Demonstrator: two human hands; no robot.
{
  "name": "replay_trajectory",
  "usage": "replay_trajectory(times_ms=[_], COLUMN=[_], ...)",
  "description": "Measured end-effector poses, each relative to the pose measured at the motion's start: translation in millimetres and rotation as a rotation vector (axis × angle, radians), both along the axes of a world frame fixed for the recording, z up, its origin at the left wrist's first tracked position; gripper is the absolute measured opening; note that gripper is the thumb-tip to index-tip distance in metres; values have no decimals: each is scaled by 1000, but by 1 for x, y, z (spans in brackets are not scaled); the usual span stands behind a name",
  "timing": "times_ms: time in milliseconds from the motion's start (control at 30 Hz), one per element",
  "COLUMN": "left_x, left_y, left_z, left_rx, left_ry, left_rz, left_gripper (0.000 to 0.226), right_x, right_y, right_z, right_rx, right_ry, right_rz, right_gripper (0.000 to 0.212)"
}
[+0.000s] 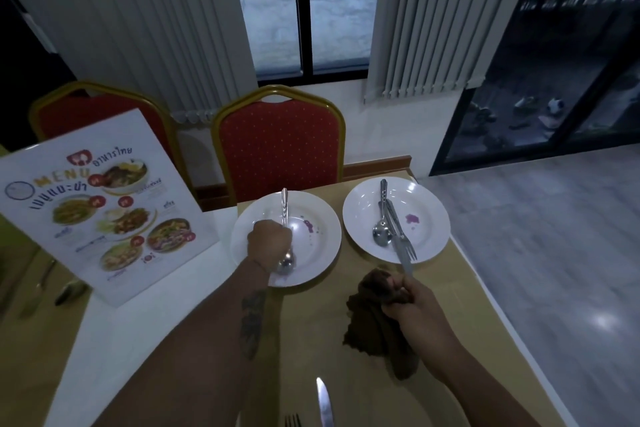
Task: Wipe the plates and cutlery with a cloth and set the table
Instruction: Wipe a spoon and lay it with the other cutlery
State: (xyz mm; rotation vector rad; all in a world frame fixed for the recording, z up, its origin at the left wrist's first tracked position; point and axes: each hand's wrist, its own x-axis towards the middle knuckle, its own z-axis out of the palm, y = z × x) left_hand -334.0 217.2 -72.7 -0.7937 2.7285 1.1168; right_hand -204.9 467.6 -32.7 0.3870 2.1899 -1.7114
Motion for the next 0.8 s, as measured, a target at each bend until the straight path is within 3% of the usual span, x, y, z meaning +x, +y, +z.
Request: replay_trajectory(times_ms=[133,267,367,533,600,667,800], left_x=[23,78,116,169,188,201,225], left_y=[1,8,13,-6,-25,-44,-73], left_z=[36,68,80,102,116,130,143], left_rx=[364,602,717,862,977,965,626], left_ry=[-95,-82,-62,-104,-42,78,68], left_rz=[22,7,-26,-57,-38,-28,-303], left_gripper=[24,10,8,19,18,9,5], right_x=[8,18,35,70,87,103,130], right_y=[-17,-47,-70,-95,-102,-107,-112], right_z=[19,33,37,44,50,56,67], right_rx=[-76,-129,-111,-127,-98,-91,-60], right_ry=[2,28,81,118,164,204,281], right_rz=[-6,17,49,-53,-99,-139,-194], right_gripper=[22,28,36,40,38,34,29])
